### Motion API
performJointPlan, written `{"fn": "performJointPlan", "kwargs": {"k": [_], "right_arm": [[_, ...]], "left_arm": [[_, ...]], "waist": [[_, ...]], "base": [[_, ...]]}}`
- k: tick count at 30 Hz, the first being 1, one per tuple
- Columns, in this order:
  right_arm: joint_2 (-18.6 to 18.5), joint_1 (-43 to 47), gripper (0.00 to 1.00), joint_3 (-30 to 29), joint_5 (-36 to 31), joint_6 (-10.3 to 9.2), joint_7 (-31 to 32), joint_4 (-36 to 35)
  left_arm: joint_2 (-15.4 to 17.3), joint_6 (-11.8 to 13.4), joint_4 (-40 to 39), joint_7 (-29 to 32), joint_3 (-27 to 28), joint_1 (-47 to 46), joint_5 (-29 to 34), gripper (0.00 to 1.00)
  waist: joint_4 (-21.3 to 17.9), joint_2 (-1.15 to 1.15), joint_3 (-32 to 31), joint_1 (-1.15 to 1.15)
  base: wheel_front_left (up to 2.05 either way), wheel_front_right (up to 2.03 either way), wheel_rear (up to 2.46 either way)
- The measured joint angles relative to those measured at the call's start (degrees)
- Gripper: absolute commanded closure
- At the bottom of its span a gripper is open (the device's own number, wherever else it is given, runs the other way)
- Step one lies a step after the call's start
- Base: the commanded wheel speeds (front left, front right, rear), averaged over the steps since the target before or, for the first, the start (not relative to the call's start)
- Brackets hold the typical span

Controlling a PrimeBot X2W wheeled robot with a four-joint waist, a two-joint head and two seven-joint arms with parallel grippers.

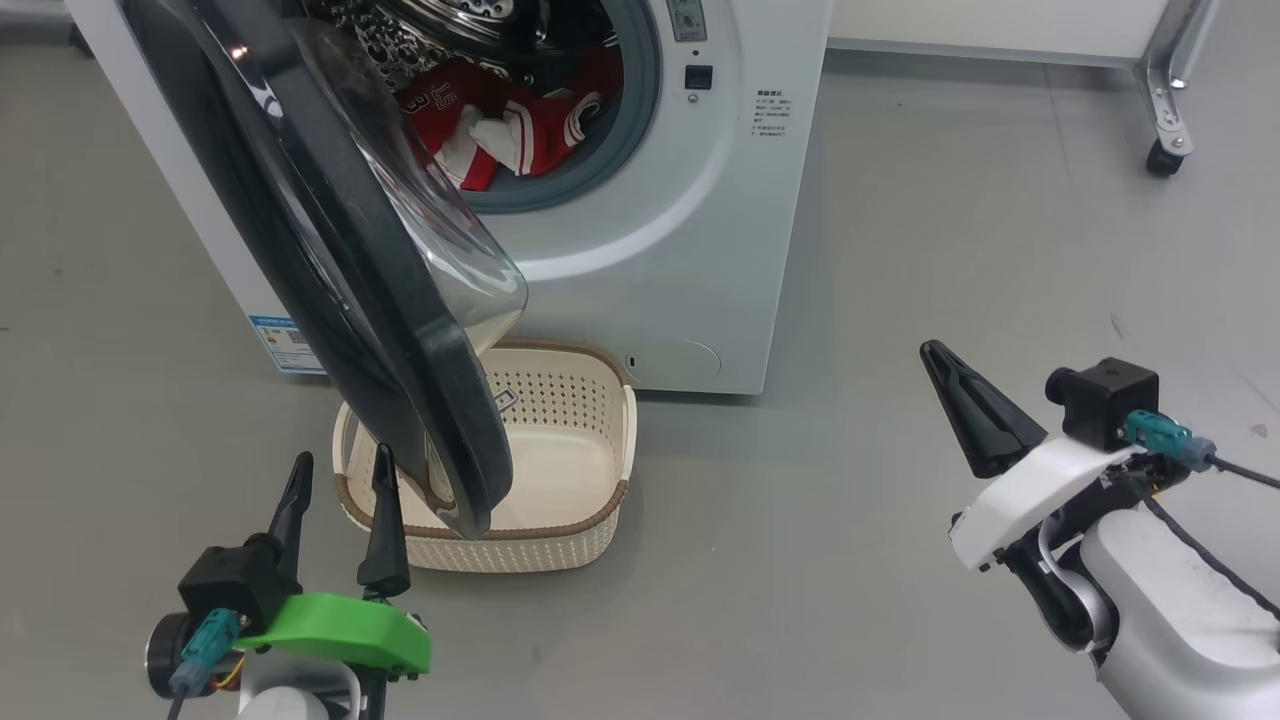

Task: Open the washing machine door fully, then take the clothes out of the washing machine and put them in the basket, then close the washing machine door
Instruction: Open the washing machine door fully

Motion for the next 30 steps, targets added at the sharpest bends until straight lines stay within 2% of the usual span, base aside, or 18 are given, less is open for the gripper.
{"fn": "performJointPlan", "kwargs": {"k": [4, 8, 16, 20, 21, 22, 24, 30], "right_arm": [[0.35, 2.81, 1.00, -1.14, -0.93, -2.65, -4.10, -0.32], [0.81, 5.93, 1.00, -3.13, -1.16, -5.24, -4.24, -0.57], [3.27, 10.51, 1.00, -6.84, -1.96, -6.57, -4.20, -2.30], [5.60, 12.12, 1.00, -11.40, -2.75, -7.02, -4.17, -5.48], [5.89, 12.28, 0.86, -12.30, -3.41, -7.02, -4.11, -6.30], [6.10, 12.51, 0.67, -13.11, -3.87, -7.04, -4.10, -6.92], [6.44, 13.76, 0.00, -14.48, -5.86, -7.45, -4.10, -7.70], [7.60, 16.39, 0.00, -16.28, -8.65, -7.45, -4.10, -9.16]], "left_arm": [[0.03, -0.09, -0.02, 0.00, 0.68, 0.78, 0.29, 0.00], [0.02, -0.52, 0.00, 0.00, 0.70, 1.28, 0.32, 0.00], [0.02, -0.63, 0.04, 0.00, 1.14, 2.28, 0.32, 0.00], [0.03, -0.83, 0.09, 0.00, 1.60, 2.95, 0.32, 0.00], [0.03, -0.83, 0.09, 0.00, 1.68, 3.00, 0.32, 0.00], [0.03, -0.85, 0.09, 0.00, 1.69, 3.10, 0.32, 0.00], [0.03, -1.01, 0.10, 0.00, 1.68, 3.54, 0.32, 0.00], [0.03, -1.09, 0.10, 0.00, 1.65, 3.70, 0.32, 0.00]], "waist": [[-0.76, 0.00, -0.46, 0.00], [-1.16, 0.00, -0.68, 0.00], [-1.84, 0.00, -1.02, 0.00], [-2.24, 0.00, -1.26, 0.00], [-2.34, 0.00, -1.30, 0.00], [-2.43, 0.00, -1.33, 0.00], [-2.63, 0.00, -1.41, 0.00], [-2.80, 0.00, -1.40, 0.00]], "base": [[0.00, 0.00, 0.00], [0.00, 0.00, 0.00], [0.00, 0.00, 0.00], [0.00, 0.00, 0.00], [0.00, 0.00, 0.00], [0.00, 0.00, 0.00], [0.00, 0.00, 0.00], [0.00, 0.00, 0.00]]}}
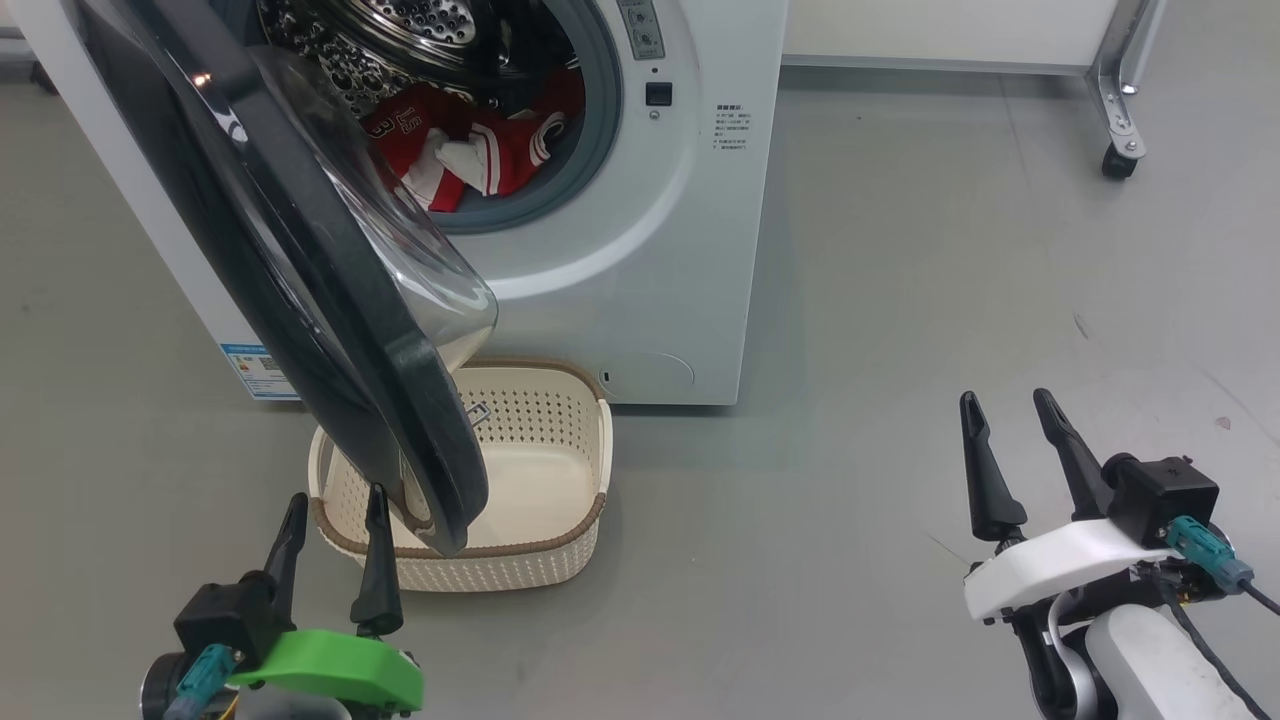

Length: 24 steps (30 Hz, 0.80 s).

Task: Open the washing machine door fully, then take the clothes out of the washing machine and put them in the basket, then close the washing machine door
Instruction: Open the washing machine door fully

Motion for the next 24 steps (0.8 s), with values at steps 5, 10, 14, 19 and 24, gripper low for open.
{"fn": "performJointPlan", "kwargs": {"k": [5, 10, 14, 19, 24], "right_arm": [[0.79, 1.27, 0.00, -1.15, -1.49, -0.01, 0.00, -1.23], [1.52, 2.59, 0.00, -1.70, -3.02, -0.01, 0.00, -1.97], [1.93, 3.46, 0.00, -2.30, -3.89, 0.00, 0.00, -2.47], [3.24, 4.52, 0.00, -3.50, -3.86, 0.11, 0.00, -2.97], [3.31, 4.93, 0.00, -4.10, -4.59, 0.73, 0.00, -3.19]], "left_arm": [[0.00, -0.43, -0.01, 0.00, -0.05, 0.05, 0.00, 0.00], [0.00, -0.44, -0.01, 0.00, -0.07, 0.06, 0.01, 0.00], [0.01, -0.48, 0.05, 0.00, -0.25, 0.09, 0.05, 0.00], [0.01, -0.53, 0.11, 0.00, -0.48, 0.27, 0.07, 0.00], [0.01, -0.54, 0.12, 0.00, -0.51, 0.37, 0.05, 0.00]], "waist": [[-0.06, 0.00, 0.12, 0.00], [-0.12, 0.00, 0.20, 0.00], [-0.24, 0.00, 0.19, 0.00], [-0.46, 0.00, 0.05, 0.00], [-0.67, 0.00, -0.08, 0.00]], "base": [[0.00, 0.00, 0.00], [0.00, 0.00, 0.00], [0.00, 0.00, 0.00], [0.00, 0.00, 0.00], [0.00, 0.00, 0.00]]}}
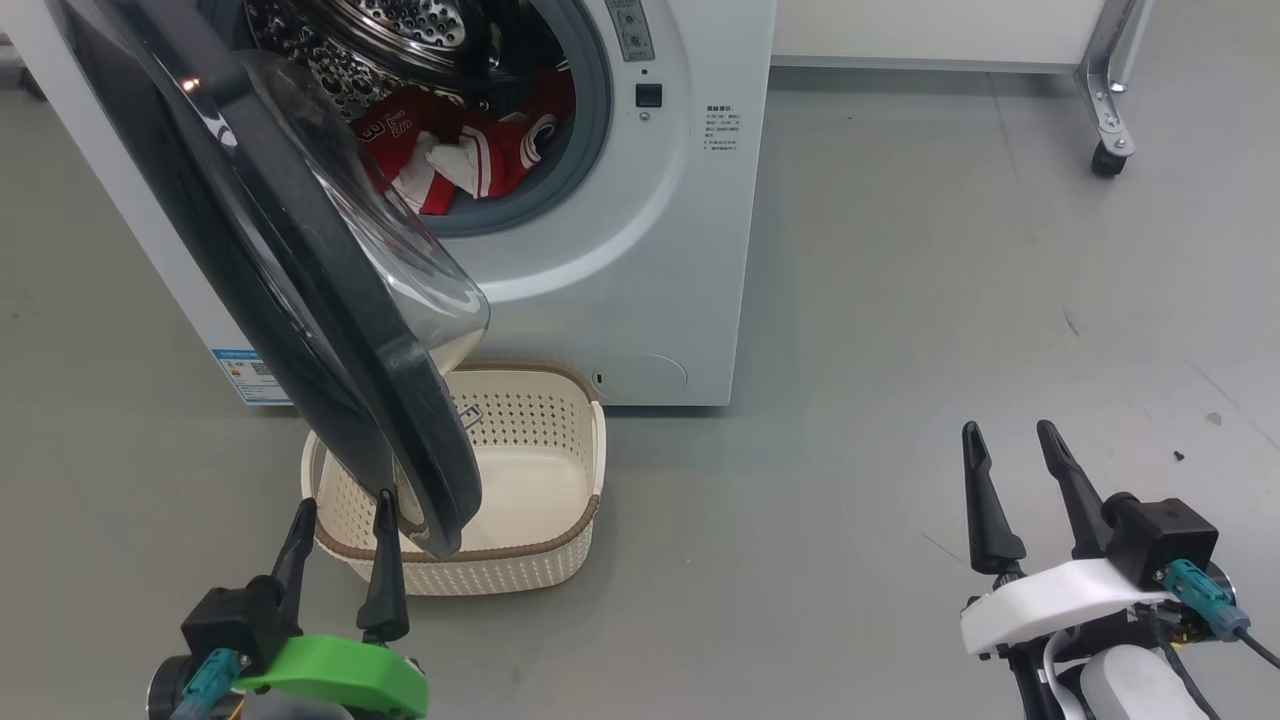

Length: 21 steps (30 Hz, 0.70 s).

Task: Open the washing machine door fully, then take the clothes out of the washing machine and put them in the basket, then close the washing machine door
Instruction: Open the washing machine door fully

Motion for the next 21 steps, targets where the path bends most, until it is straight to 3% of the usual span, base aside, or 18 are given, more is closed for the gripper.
{"fn": "performJointPlan", "kwargs": {"k": [21], "right_arm": [[1.75, 1.82, 0.00, -2.46, -2.81, 1.83, 0.00, -0.57]], "left_arm": [[0.00, -0.15, -0.16, 0.00, 0.19, 0.05, 0.00, 0.00]], "waist": [[-0.16, 0.00, 0.89, 0.00]], "base": [[0.00, 0.00, 0.00]]}}
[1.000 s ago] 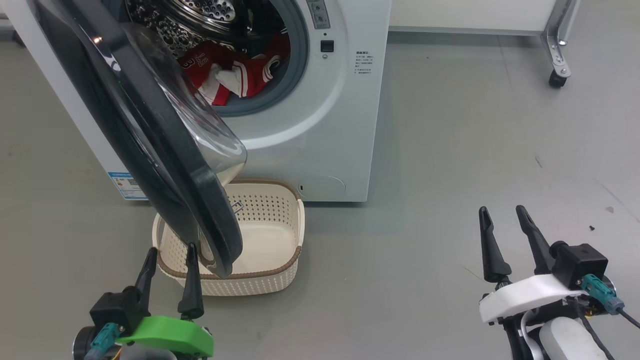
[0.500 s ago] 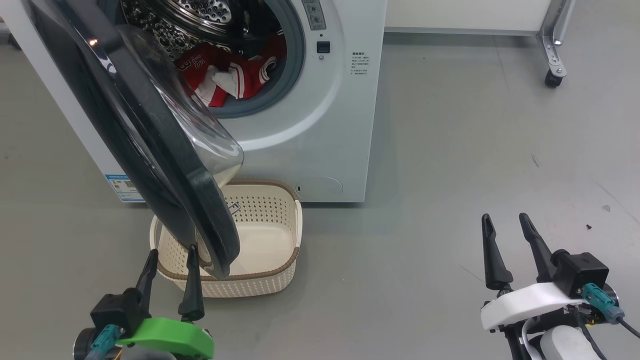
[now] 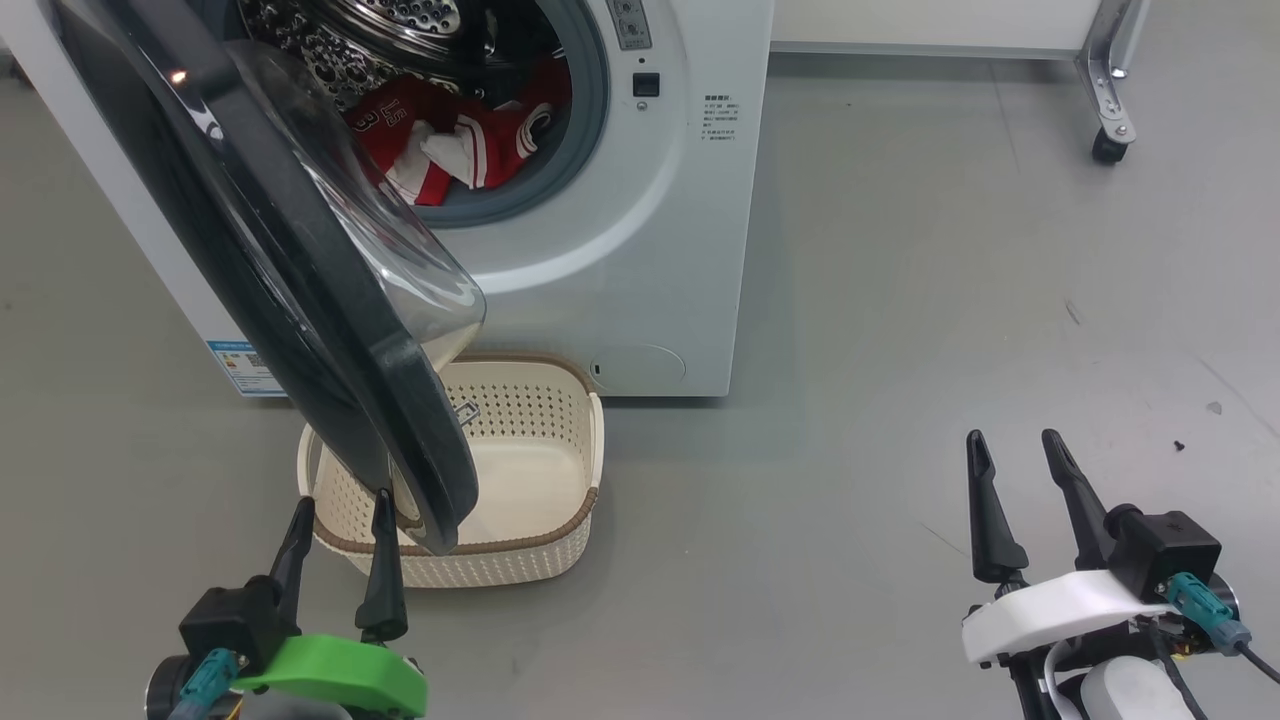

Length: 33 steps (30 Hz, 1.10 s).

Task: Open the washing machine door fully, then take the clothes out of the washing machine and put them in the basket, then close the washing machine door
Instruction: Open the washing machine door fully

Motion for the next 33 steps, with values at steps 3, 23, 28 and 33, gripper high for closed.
{"fn": "performJointPlan", "kwargs": {"k": [3, 23, 28, 33], "right_arm": [[0.32, 0.06, 0.00, -0.32, -0.10, 0.49, 0.00, 0.00], [1.85, 0.88, 0.00, -1.99, -1.62, 2.03, 0.00, 0.47], [2.19, 0.91, 0.00, -2.38, -2.27, 2.52, 0.00, 0.75], [2.65, 0.91, 0.00, -2.83, -3.02, 2.94, 0.00, 0.96]], "left_arm": [[0.00, 0.00, 0.00, 0.00, 0.00, 0.00, 0.00, 0.00], [0.00, -0.33, -0.03, 0.00, -0.19, -0.01, 0.03, 1.00], [0.00, -0.34, -0.66, 0.00, 0.27, -0.03, 0.05, 1.00], [0.00, -0.85, -3.32, 0.00, 1.77, -0.47, 1.89, 1.00]], "waist": [[0.04, 0.00, 0.13, 0.00], [0.32, 0.00, 0.36, 0.00], [0.42, 0.00, 0.29, 0.00], [0.47, 0.00, 0.24, 0.00]], "base": [[0.00, 0.00, 0.00], [0.00, 0.00, 0.00], [0.00, 0.00, 0.00], [0.00, 0.00, 0.00]]}}
